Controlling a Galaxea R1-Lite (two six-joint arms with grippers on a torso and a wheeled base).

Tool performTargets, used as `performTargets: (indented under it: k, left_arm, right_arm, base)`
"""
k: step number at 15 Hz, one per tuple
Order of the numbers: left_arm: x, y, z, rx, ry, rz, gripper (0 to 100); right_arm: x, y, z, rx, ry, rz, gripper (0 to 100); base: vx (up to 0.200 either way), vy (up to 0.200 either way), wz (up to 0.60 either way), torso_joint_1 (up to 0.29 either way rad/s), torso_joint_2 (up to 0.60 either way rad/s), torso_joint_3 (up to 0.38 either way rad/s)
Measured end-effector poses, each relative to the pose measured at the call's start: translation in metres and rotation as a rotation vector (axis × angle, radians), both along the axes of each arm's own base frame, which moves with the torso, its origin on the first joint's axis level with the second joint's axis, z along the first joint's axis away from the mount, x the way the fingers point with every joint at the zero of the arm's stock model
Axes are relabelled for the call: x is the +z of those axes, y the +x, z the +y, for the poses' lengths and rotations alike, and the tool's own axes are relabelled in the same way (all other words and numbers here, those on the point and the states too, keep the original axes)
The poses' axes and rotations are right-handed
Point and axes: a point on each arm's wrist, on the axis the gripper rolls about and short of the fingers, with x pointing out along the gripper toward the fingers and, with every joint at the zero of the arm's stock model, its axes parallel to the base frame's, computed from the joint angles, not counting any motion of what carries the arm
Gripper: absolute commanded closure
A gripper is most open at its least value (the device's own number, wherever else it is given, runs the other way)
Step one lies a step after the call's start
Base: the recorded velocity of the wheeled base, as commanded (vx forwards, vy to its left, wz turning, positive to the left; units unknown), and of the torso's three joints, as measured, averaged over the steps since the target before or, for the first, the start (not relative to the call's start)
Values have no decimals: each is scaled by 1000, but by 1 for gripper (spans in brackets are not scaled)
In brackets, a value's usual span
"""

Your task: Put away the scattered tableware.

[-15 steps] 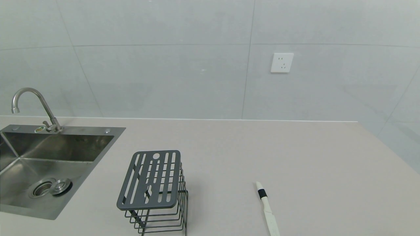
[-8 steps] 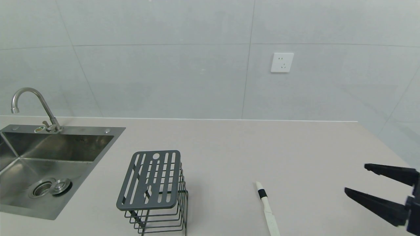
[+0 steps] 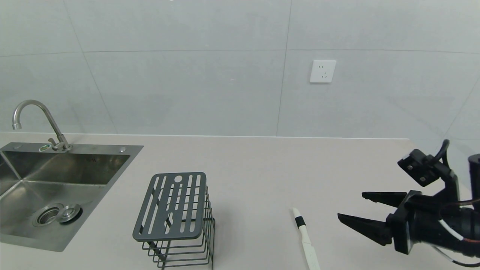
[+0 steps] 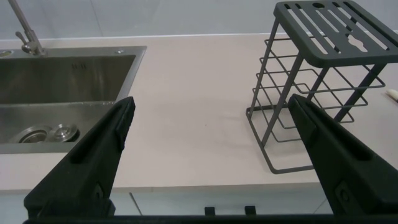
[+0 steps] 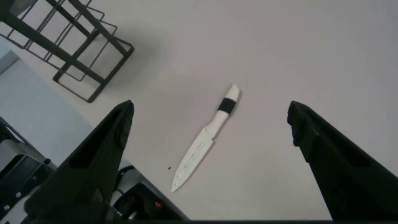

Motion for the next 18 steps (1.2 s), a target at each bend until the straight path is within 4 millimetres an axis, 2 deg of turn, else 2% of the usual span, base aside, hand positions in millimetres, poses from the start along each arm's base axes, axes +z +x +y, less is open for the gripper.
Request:
performTargets:
  k: [5, 7, 9, 12, 18]
  left_arm:
    - [0, 0, 0, 0, 0, 0, 0]
    - [0, 0, 0, 0, 0, 0, 0]
    - [0, 0, 0, 0, 0, 0, 0]
    - [0, 0, 0, 0, 0, 0, 0]
    - [0, 0, 0, 0, 0, 1, 0]
  right_arm:
    - [-14, -13, 20, -38, -74, 166, 0]
    - [-18, -14, 26, -43, -59, 210, 0]
    - [-19, -16, 40, -79, -21, 267, 0]
    - [-23, -14, 61, -121, -33, 287, 0]
    - [-51, -12, 75, -165, -197, 304, 0]
  base:
    - [0, 0, 0, 0, 0, 0]
    - [0, 0, 0, 0, 0, 0]
    - [0, 0, 0, 0, 0, 0]
    - [0, 0, 0, 0, 0, 0]
    - [0, 0, 0, 0, 0, 0]
